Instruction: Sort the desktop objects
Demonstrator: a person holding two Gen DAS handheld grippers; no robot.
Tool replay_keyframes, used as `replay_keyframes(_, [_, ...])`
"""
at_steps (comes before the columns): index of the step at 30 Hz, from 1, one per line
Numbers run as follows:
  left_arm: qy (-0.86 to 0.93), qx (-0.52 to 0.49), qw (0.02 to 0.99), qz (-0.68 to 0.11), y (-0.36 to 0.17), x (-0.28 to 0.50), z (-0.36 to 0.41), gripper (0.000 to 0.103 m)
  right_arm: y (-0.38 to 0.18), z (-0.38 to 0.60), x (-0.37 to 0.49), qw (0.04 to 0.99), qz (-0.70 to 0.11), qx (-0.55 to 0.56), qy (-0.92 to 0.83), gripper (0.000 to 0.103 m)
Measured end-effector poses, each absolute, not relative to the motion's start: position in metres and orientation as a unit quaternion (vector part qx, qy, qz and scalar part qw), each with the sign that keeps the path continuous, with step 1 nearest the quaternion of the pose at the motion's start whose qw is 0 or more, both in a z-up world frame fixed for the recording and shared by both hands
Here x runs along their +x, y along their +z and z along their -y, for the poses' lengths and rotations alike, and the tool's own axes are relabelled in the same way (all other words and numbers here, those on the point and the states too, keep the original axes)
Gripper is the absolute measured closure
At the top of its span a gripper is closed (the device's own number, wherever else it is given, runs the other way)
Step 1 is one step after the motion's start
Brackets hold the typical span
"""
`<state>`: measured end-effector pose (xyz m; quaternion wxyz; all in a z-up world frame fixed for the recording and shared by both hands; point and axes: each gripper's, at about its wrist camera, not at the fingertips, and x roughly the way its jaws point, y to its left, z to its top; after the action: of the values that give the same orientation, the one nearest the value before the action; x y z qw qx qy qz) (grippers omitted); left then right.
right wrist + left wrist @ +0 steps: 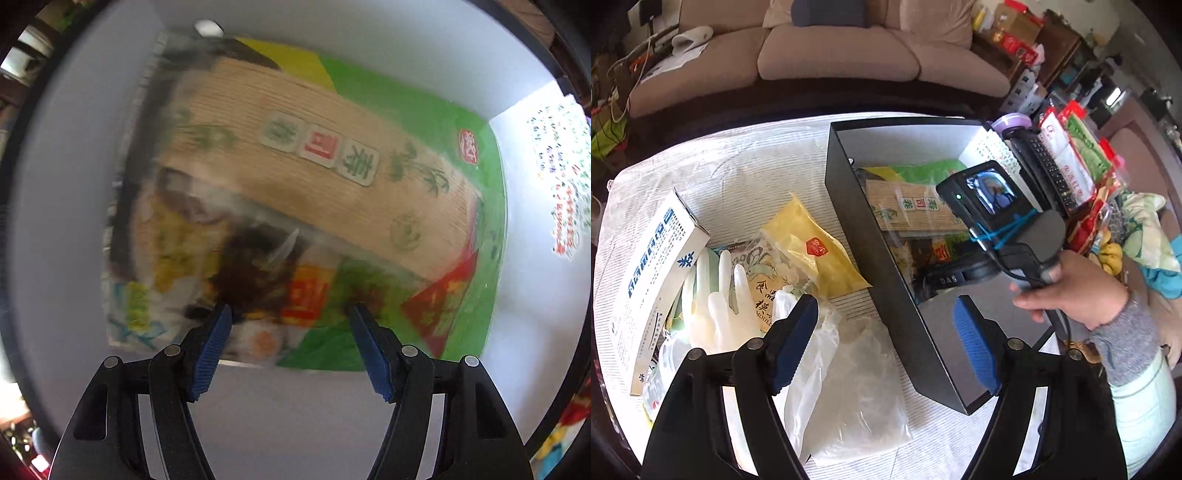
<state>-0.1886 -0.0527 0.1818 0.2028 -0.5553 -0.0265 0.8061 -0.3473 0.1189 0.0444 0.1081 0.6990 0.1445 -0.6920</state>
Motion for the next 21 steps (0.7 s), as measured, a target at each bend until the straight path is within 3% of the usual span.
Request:
replay_keyframes(3, [0.803,-0.559,0.204,0.022,0.174,-0.189,0.051,0.029,0.046,-0.133,-0.361,0.093,-0.111,0.691,-0.708,0.019])
replay_keyframes(7, [0.801,-0.562,0.205,0.015,0.169,-0.189,0.047,0.029,0.053,-0.137,-0.361,0.093,-0.114,0.685,-0.713,0.021])
replay_keyframes(12, [0.805,-0.555,0.206,0.024,0.172,-0.184,0.053,0.029,0.087,-0.127,-0.35,0.205,0.007,0.658,-0.725,0.022])
replay_keyframes(21, [0.813,-0.546,0.201,0.03,0.181,-0.181,0.062,0.029,0.074,-0.08,-0.375,0.172,-0.096,0.665,-0.721,0.022])
